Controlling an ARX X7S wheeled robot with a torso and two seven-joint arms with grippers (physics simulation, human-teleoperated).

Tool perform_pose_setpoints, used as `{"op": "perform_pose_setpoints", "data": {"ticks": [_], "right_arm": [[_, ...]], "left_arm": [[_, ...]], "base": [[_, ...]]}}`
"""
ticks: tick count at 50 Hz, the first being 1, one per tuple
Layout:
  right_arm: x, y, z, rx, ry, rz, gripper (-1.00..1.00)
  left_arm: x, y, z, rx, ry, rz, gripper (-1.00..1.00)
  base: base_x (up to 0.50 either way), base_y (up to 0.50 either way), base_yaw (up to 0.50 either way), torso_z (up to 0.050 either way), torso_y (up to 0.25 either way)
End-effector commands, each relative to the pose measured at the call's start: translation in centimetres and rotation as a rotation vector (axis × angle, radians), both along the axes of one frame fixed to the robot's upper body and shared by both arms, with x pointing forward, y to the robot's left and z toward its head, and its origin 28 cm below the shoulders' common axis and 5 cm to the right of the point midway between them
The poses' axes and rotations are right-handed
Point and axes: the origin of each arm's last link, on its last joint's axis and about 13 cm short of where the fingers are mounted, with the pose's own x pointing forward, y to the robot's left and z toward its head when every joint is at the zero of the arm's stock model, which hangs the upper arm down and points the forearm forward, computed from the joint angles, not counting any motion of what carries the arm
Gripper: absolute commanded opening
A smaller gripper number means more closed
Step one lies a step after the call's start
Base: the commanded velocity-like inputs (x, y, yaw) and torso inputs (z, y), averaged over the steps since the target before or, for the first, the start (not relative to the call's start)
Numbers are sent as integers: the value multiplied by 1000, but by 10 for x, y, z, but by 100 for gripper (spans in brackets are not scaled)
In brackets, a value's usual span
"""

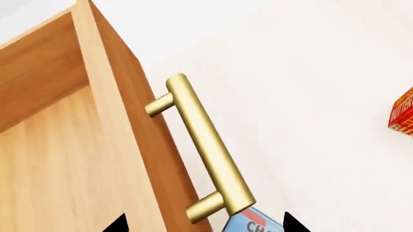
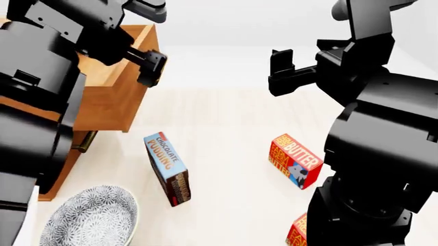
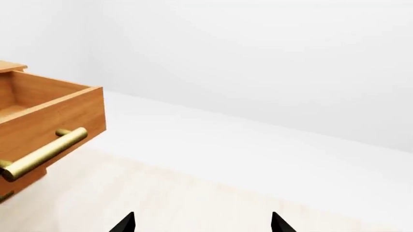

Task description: Put the butter at the front in the top drawer of the cabinet and close it.

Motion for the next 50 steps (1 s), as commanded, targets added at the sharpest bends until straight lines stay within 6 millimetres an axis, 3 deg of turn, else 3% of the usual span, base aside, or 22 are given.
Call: {"op": "perform_pose_setpoints", "data": {"ticks": [1,16,21,27,36,42,50], "right_arm": [[-1,0,0,5,-2,4,100],[-5,-2,5,3,-30,24,100],[-8,-4,7,2,-40,28,100],[-8,-3,8,-1,-44,32,100],[-8,-3,9,6,-56,33,100],[-11,-5,10,3,-65,24,100],[-18,-9,11,0,-79,17,100]], "left_arm": [[2,-43,4,-313,2,-230,100],[-36,-42,101,-350,-317,-206,100],[-40,-35,114,-318,-482,-83,100],[-62,-23,84,-334,-663,44,100],[-119,-4,4,-209,-1097,170,100],[-159,4,-45,-162,-1099,192,100],[-193,14,-97,-226,-1105,237,100]], "base": [[0,-3,-7,0,0],[1,-1,-3,0,0],[0,0,0,0,0],[0,0,0,0,0],[0,0,0,0,0],[0,0,0,0,0],[0,0,0,0,0]]}}
